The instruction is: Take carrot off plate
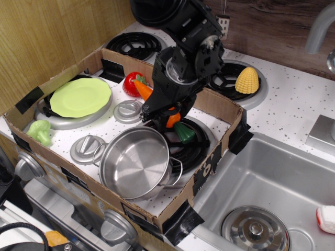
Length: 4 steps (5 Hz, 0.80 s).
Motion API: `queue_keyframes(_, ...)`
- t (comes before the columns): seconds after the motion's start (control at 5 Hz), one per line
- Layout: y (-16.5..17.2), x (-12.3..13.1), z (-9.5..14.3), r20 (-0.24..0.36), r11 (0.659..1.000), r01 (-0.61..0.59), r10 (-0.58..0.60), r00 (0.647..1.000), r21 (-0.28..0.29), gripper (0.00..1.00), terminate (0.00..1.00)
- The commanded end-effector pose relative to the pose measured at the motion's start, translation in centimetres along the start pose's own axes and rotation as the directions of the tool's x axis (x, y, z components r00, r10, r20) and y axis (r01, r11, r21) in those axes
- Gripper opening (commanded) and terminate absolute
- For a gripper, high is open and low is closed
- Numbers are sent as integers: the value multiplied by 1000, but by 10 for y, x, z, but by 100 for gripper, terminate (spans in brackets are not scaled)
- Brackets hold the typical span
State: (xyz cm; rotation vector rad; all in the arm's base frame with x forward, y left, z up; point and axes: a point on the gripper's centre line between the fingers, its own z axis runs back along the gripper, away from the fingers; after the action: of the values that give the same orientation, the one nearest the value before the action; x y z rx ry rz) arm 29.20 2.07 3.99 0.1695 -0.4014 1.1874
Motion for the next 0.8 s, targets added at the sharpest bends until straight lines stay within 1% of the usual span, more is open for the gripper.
queue_keyframes(0.0,-9,5,-1,-46,998,1,-3,999,-57,0,0)
queue_keyframes(0.2,-12,0,-2,-65,996,2,-7,998,-85,100,0)
queue_keyframes(0.4,-19,4,6,-75,998,-28,24,997,-53,100,0)
queue_keyframes(0.6,-25,9,20,-50,997,-80,80,996,-10,100,0)
